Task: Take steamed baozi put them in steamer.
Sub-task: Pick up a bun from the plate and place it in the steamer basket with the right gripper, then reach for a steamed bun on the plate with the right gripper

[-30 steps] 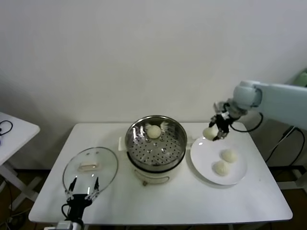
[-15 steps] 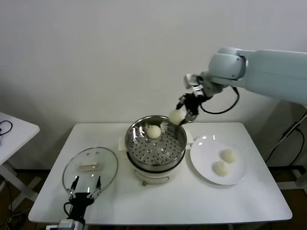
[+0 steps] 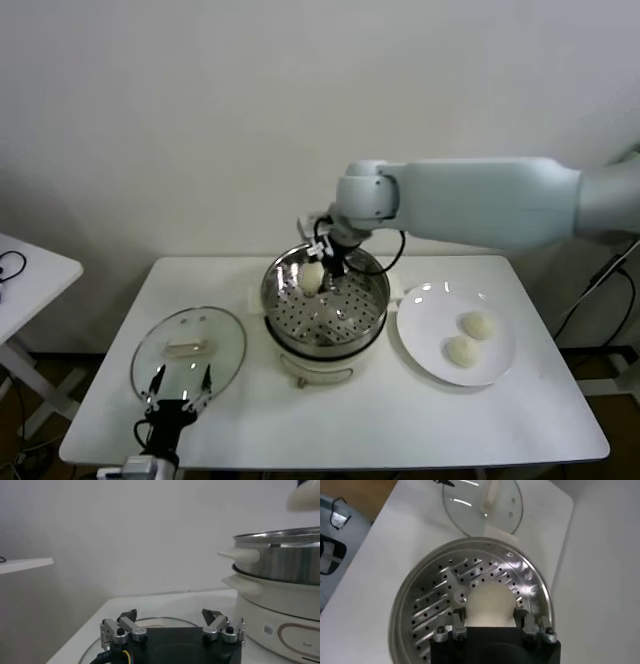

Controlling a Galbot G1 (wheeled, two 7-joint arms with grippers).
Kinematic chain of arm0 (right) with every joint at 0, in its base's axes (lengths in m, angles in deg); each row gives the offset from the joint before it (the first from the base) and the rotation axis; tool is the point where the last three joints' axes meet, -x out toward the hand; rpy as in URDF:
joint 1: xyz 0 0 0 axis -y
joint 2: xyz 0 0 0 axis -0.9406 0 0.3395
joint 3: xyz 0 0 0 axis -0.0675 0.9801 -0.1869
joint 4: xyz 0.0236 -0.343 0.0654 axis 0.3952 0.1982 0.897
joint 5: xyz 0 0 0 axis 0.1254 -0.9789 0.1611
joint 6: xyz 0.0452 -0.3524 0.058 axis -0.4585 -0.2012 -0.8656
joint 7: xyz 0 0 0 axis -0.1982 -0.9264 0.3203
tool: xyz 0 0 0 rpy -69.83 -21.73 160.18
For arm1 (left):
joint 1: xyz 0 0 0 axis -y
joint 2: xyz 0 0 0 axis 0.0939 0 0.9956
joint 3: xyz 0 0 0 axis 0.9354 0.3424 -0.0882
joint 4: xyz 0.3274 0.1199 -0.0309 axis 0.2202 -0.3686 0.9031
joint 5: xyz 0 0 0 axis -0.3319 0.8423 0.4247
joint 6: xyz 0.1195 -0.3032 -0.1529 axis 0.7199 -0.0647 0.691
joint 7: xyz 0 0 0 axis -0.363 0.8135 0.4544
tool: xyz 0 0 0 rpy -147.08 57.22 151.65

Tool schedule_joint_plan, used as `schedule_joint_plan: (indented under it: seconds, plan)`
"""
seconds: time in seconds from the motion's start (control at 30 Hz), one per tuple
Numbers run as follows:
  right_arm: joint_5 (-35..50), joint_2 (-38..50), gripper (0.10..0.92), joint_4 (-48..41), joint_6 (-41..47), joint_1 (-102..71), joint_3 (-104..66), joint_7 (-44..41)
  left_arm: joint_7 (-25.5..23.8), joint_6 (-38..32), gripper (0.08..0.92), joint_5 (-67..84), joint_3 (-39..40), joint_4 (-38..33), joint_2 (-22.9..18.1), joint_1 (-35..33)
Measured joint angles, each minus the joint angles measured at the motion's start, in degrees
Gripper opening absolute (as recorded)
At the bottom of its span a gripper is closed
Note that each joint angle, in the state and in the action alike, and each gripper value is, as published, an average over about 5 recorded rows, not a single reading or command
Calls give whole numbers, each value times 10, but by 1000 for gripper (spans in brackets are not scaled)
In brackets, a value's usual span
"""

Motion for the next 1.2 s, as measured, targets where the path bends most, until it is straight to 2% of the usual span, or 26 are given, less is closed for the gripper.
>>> schedule_joint_plan:
  seconds: [0.67, 0.77, 0.93, 1.2]
  plan:
    - [-57, -59, 650, -84, 12, -105, -23, 22, -1, -1, 823, 2, 0, 6, 1, 3]
    - [-57, -62, 684, -88, 12, -108, -25, 22, -1, -1, 823, 2, 0, 5, 1, 3]
    - [-49, -61, 798, -87, 11, -107, -25, 21, -2, -1, 823, 2, 0, 5, 2, 3]
    - [-21, -36, 822, -71, -4, -70, -9, 5, -3, 1, 823, 0, 0, 0, 0, 1]
